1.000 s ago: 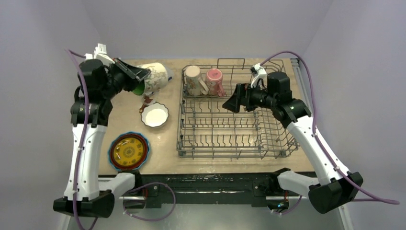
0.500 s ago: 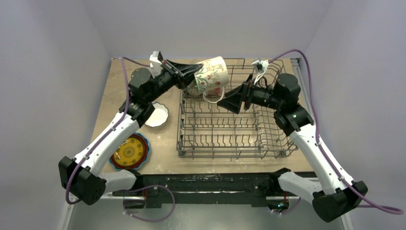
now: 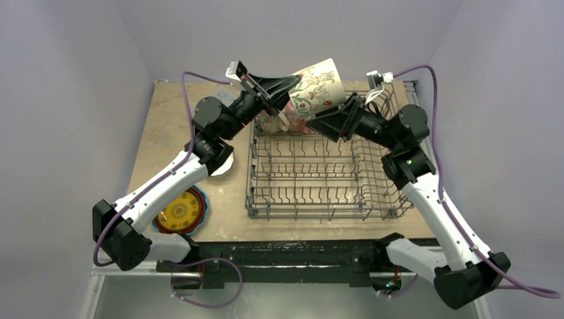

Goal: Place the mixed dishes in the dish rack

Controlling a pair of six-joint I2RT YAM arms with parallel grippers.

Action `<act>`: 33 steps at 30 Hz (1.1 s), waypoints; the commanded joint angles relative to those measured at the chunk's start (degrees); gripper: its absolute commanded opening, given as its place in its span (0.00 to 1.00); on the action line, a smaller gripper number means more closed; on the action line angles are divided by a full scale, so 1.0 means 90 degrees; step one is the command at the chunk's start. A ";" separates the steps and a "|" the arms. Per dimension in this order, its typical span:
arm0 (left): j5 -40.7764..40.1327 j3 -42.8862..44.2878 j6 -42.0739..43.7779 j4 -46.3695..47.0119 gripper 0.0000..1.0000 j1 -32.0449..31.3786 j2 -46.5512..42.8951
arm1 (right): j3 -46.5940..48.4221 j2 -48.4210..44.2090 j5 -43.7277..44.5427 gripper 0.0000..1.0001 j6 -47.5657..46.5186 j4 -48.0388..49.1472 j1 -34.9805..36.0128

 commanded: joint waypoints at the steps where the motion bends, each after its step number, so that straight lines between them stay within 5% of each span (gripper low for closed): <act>1: -0.0206 0.0466 -0.0180 0.1490 0.00 -0.0064 -0.0157 | 0.0133 -0.0083 -0.0236 0.52 0.0455 0.0812 0.0016; 5: -0.0185 0.0454 -0.0172 0.1464 0.00 -0.0063 -0.0186 | 0.0237 -0.0136 -0.0014 0.40 0.0314 0.0558 0.0010; 8: -0.0126 0.0458 -0.0161 0.1409 0.00 -0.0063 -0.0198 | 0.0411 -0.0134 0.0265 0.55 0.0138 0.0183 0.0010; 12: -0.0032 0.0415 -0.0087 0.1274 0.00 -0.0064 -0.0263 | 0.0667 -0.0017 0.0404 0.51 0.0011 -0.0173 0.0015; 18: 0.0001 0.0263 -0.0047 0.1190 0.00 -0.0063 -0.0373 | 0.0688 0.0064 0.0451 0.03 0.0068 -0.0212 0.0010; 22: 0.0131 0.0173 0.0020 0.1060 0.00 -0.0063 -0.0431 | 0.0734 0.0054 0.0494 0.00 0.0086 -0.0285 0.0016; 23: 0.0169 0.0136 0.0023 0.1029 0.03 -0.0063 -0.0442 | 0.0742 0.0040 0.0509 0.00 0.0081 -0.0265 0.0010; 27: 0.0244 -0.0229 0.0240 0.1154 0.44 -0.0063 -0.0538 | 0.0754 -0.0062 0.0584 0.00 0.0041 -0.0169 0.0011; 33: 0.0420 -0.0816 0.1094 0.0221 0.75 -0.0009 -0.1048 | 0.0746 -0.0252 0.0796 0.00 -0.0350 -0.0511 0.0013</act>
